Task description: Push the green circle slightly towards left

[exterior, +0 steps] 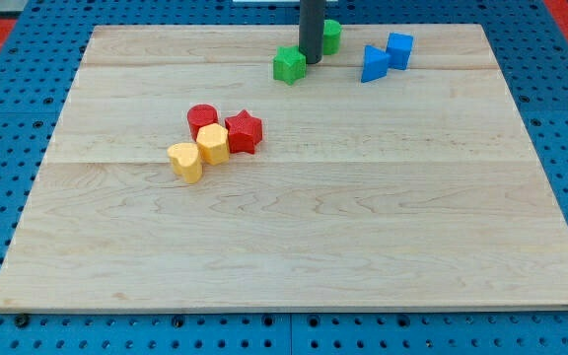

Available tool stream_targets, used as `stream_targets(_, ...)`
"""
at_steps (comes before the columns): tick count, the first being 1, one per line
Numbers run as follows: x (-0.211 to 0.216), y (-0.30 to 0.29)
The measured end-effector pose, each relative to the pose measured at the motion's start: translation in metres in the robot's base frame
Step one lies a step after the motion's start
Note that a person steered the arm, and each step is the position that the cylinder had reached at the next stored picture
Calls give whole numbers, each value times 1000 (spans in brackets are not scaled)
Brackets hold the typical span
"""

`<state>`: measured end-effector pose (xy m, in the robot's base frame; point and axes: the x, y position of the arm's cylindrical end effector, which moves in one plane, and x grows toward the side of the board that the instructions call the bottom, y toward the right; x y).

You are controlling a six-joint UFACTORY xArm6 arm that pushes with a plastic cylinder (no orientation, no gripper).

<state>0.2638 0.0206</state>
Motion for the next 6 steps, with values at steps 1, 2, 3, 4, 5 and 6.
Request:
stream_targets(1,46,-66)
stream_targets(2,3,-27)
stream_targets(3,-32,40)
stream_targets(4,-31,85)
stream_targets(5,-35,94)
stream_targets(6,-72,110)
